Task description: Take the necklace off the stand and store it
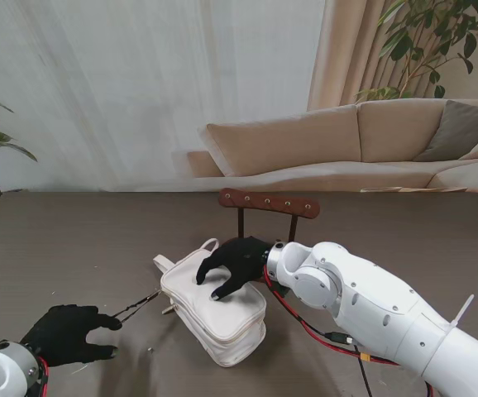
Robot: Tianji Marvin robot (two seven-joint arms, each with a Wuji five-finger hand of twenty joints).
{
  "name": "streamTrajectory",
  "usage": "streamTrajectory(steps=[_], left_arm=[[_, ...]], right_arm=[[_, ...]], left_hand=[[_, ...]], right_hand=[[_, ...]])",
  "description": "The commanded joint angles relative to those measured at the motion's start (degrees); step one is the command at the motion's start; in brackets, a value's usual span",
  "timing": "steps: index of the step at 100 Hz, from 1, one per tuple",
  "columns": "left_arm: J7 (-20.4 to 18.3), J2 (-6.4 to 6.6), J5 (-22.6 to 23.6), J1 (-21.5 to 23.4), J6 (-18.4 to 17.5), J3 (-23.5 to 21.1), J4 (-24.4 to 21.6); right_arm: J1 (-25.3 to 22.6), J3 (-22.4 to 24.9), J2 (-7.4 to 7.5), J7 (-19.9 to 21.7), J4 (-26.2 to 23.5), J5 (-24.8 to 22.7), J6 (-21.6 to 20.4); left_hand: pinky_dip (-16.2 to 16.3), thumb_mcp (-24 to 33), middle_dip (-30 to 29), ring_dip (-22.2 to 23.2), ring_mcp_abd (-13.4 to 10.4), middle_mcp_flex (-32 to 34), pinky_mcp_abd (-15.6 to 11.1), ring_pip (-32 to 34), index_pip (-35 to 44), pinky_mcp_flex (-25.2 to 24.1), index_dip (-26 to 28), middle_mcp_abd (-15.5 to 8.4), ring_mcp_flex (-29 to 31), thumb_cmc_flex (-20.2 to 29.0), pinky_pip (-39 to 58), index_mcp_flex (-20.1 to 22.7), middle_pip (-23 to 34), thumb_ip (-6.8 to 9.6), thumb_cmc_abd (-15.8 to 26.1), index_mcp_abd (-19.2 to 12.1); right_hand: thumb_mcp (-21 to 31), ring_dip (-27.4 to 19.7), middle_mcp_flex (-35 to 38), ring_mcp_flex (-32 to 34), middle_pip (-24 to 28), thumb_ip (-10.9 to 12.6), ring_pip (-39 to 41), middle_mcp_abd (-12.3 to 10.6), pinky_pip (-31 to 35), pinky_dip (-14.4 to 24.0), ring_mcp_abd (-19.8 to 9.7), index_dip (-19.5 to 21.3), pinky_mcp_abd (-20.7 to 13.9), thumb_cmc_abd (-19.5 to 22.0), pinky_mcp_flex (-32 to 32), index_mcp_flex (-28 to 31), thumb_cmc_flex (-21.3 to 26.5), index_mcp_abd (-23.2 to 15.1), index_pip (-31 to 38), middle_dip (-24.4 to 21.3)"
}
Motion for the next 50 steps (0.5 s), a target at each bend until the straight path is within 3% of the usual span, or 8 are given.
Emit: streamTrajectory(steps=[1,10,15,20,28,30,34,50], left_arm=[[-2.82,0.04,-1.17,0.04,2.69,0.29,-0.79],[-2.39,0.01,-1.18,-0.81,4.12,1.4,-0.3],[1.25,-0.33,-0.29,-1.42,3.7,2.51,1.0],[5.9,-0.78,0.88,-2.24,3.01,3.96,2.87],[10.67,-1.16,2.18,-3.71,2.04,6.17,5.35],[11.6,-1.22,2.57,-4.08,1.87,6.71,5.9],[13.15,-1.3,3.38,-4.77,1.63,7.68,6.85],[16.53,-1.38,5.41,-7.03,1.95,10.82,9.46]], right_arm=[[-1.34,-1.16,0.99,2.16,3.2,-0.96,0.49],[-1.31,-1.27,0.93,2.08,3.17,-0.82,0.53],[-1.33,-1.29,0.89,2.02,3.17,-0.76,0.57],[-1.34,-1.32,0.83,1.88,3.26,-0.67,0.57],[-1.29,-1.51,0.76,1.78,3.44,-0.44,0.56],[-1.27,-1.58,0.76,1.78,3.47,-0.4,0.55],[-1.26,-1.66,0.76,1.78,3.49,-0.36,0.52],[-1.67,-1.37,0.76,1.49,3.26,-0.45,0.29]], left_hand=[[0.23,-4.71,-1.2,-1.67,2.81,-0.19,1.91,-1.38,0.48,-0.05,-2.7,1.07,0.27,3.24,-1.33,2.38,-1.03,1.97,6.59,2.06],[0.21,-12.56,-1.49,-1.18,3.5,1.44,2.65,-0.77,0.29,1.56,-6.24,1.45,1.71,13.1,-0.77,2.39,-0.66,2.54,13.25,2.09],[-0.14,-16.68,-1.02,2.34,3.83,4.56,3.76,-0.01,3.04,3.52,-5.41,1.55,3.79,19.18,-0.11,5.61,0.18,2.4,15.07,2.13],[-0.52,-20.56,-0.41,5.34,4.33,8.12,5.0,1.21,8.04,5.6,-1.49,1.51,6.05,24.07,0.52,10.38,1.29,1.35,13.68,2.2],[-1.0,-21.64,0.55,9.65,4.38,12.13,5.79,2.61,14.52,8.18,3.69,0.83,8.61,26.86,1.39,15.71,2.62,1.57,10.56,2.08],[-1.14,-21.29,0.77,10.77,4.24,12.89,5.88,2.81,15.68,8.57,4.42,0.6,9.02,26.93,1.54,16.42,2.84,1.72,9.8,2.08],[-1.91,-14.55,1.34,14.47,3.99,14.37,6.12,2.01,19.21,9.38,5.22,0.07,10.26,23.66,2.28,18.08,3.19,0.68,6.74,1.83],[-2.08,1.6,2.73,15.46,2.92,17.22,6.07,2.9,29.75,10.77,5.78,-1.37,12.48,18.66,3.27,20.45,4.36,-1.38,-5.91,0.98]], right_hand=[[0.86,2.12,3.51,4.1,3.97,0.83,4.83,5.01,0.72,-1.01,14.57,1.35,-0.44,0.76,-33.6,3.85,-0.86,13.37,5.24,1.83],[0.86,2.14,3.54,4.13,3.95,0.83,4.83,5.03,0.72,-1.01,14.54,1.35,-0.45,0.86,-33.58,3.86,-0.87,13.35,5.24,1.83],[0.85,2.15,3.59,4.21,3.97,0.83,4.85,5.05,0.72,-1.0,14.56,1.35,-0.46,0.83,-33.57,3.9,-0.87,13.39,5.26,1.84],[0.84,2.16,3.67,4.23,3.98,0.83,4.86,5.1,0.72,-1.0,14.62,1.36,-0.44,0.79,-33.57,3.97,-0.83,13.35,5.28,1.84],[0.81,2.17,3.66,4.27,3.95,0.83,4.86,5.05,0.73,-0.99,14.65,1.35,-0.44,0.84,-33.56,3.92,-0.8,13.36,5.26,1.83],[0.8,2.18,3.66,4.28,3.95,0.83,4.86,5.02,0.72,-0.99,14.68,1.34,-0.44,0.86,-33.57,3.88,-0.78,13.35,5.25,1.83],[0.79,2.18,3.66,4.28,3.96,0.83,4.84,5.12,0.72,-0.99,14.68,1.35,-0.49,0.87,-33.57,3.91,-0.76,13.31,5.27,1.84],[0.73,2.19,3.77,4.41,3.97,0.83,4.85,5.07,0.77,-0.97,14.59,1.34,-0.46,0.85,-33.48,4.02,-0.74,13.24,5.28,1.84]])
